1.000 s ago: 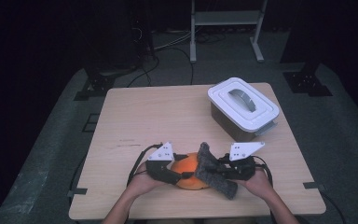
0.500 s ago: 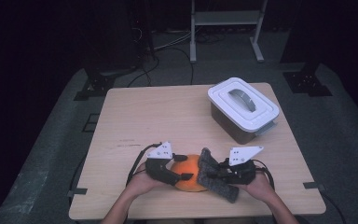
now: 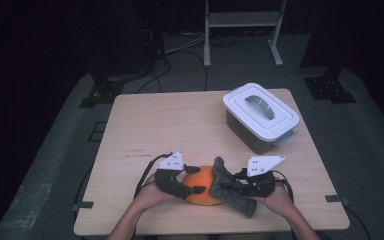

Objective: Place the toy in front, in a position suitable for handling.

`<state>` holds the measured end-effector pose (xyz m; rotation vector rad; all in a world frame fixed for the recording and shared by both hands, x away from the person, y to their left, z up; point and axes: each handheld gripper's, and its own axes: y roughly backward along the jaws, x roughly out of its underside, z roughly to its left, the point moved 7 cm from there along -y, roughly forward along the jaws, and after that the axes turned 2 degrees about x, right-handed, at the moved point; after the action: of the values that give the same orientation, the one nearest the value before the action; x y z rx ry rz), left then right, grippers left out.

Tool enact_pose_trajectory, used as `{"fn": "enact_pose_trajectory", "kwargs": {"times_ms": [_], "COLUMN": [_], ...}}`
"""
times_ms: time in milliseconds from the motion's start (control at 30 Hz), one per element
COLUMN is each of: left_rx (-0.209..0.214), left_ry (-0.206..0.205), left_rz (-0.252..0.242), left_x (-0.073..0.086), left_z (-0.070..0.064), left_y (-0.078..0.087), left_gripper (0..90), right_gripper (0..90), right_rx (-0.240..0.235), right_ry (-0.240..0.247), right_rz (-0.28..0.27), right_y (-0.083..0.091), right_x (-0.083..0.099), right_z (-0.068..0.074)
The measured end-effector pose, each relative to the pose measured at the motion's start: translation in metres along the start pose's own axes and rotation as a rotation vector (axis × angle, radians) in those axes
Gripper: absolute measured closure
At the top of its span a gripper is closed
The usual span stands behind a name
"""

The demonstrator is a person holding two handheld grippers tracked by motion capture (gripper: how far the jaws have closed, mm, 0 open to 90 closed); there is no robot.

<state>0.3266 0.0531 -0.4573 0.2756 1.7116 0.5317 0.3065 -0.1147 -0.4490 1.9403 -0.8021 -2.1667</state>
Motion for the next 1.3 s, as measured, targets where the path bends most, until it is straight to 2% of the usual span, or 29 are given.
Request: {"fn": "enact_pose_trajectory", "kwargs": {"times_ms": [67,267,467,567,700,867,967,1067,1100,1133,1200,1300], "left_rx": [0.0,0.001,0.005,0.009,0.011,0.01,0.007,0.007,0.003,0.0,-0.015,-0.057], "left_ry": [-0.006,-0.002,-0.002,0.003,0.002,-0.005,0.012,0.029,0.027,0.024,-0.017,-0.055], "left_rz": [0.01,0.003,0.0,0.001,0.002,0.013,0.019,0.018,0.021,0.024,0.029,-0.012], "left_x": [0.0,-0.001,0.0,0.001,0.001,-0.001,-0.003,-0.001,0.0,0.0,0.001,-0.005], "left_z": [-0.001,-0.002,-0.001,0.0,-0.001,-0.002,-0.003,-0.002,-0.001,-0.001,-0.002,-0.001], "left_y": [-0.001,-0.002,-0.001,0.0,0.001,0.0,-0.002,-0.004,-0.005,-0.005,-0.004,-0.002], "left_gripper": [28.2,27.7,27.9,27.9,27.7,20.8,15.2,14.4,14.9,19.3,34.6,47.3], "right_gripper": [74.0,74.1,74.2,74.2,74.0,73.9,73.9,73.8,73.8,73.9,74.0,74.1], "right_rx": [-0.01,-0.018,0.0,0.009,0.02,0.001,-0.007,-0.006,-0.002,-0.001,0.002,0.023], "right_ry": [-0.007,-0.022,-0.035,-0.048,-0.051,-0.023,-0.008,-0.003,-0.005,-0.007,-0.014,-0.021], "right_rz": [0.015,0.03,0.068,0.044,-0.023,0.008,0.013,0.014,0.015,0.015,0.016,0.009], "right_y": [-0.005,-0.002,0.006,0.009,0.008,-0.004,-0.004,-0.004,-0.004,-0.004,-0.003,0.0], "right_x": [0.004,0.011,0.021,0.017,0.003,0.006,0.007,0.007,0.007,0.007,0.006,0.004], "right_z": [0.001,-0.002,-0.009,-0.011,-0.008,-0.001,0.002,0.002,0.001,0.0,-0.002,-0.006]}}
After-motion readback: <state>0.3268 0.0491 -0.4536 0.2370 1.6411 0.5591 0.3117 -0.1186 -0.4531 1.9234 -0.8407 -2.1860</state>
